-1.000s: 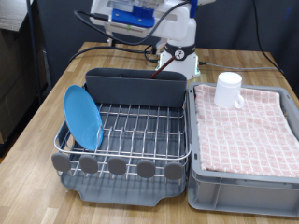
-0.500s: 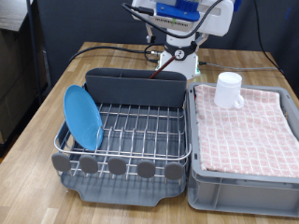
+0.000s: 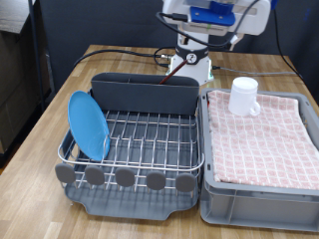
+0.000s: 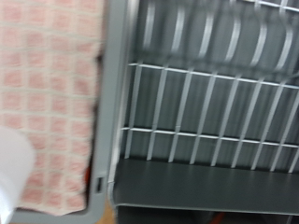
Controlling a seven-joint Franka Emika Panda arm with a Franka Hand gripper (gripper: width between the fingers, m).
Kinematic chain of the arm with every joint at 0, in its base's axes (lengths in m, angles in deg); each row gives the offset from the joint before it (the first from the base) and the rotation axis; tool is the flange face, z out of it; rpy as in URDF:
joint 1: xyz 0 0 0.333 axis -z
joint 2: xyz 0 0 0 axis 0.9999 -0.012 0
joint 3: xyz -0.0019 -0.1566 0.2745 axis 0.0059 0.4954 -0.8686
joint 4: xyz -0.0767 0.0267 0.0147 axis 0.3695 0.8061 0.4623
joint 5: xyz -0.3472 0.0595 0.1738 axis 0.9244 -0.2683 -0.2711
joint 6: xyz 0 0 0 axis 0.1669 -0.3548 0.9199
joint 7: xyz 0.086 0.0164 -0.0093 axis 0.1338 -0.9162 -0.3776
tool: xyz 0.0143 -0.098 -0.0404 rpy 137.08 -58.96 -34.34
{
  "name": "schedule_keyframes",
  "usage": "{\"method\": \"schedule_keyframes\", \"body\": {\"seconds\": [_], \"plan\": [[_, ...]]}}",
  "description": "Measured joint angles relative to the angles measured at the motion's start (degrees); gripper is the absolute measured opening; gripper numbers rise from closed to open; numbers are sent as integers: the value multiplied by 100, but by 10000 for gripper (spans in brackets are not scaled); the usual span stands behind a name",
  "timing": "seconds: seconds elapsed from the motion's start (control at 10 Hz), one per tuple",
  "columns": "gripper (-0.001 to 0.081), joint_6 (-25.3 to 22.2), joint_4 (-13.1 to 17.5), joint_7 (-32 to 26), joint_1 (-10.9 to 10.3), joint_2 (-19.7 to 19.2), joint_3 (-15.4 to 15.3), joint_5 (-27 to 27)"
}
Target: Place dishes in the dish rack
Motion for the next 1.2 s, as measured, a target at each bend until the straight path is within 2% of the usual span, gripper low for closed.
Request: {"method": "schedule_keyframes", "body": {"seconds": [0.4, 0.6, 1.2], "plan": [[803, -39, 2, 159, -326, 11, -461, -541], [803, -15, 15, 177, -496, 2, -711, -595], [803, -59, 52, 114, -570, -62, -868, -603]]}}
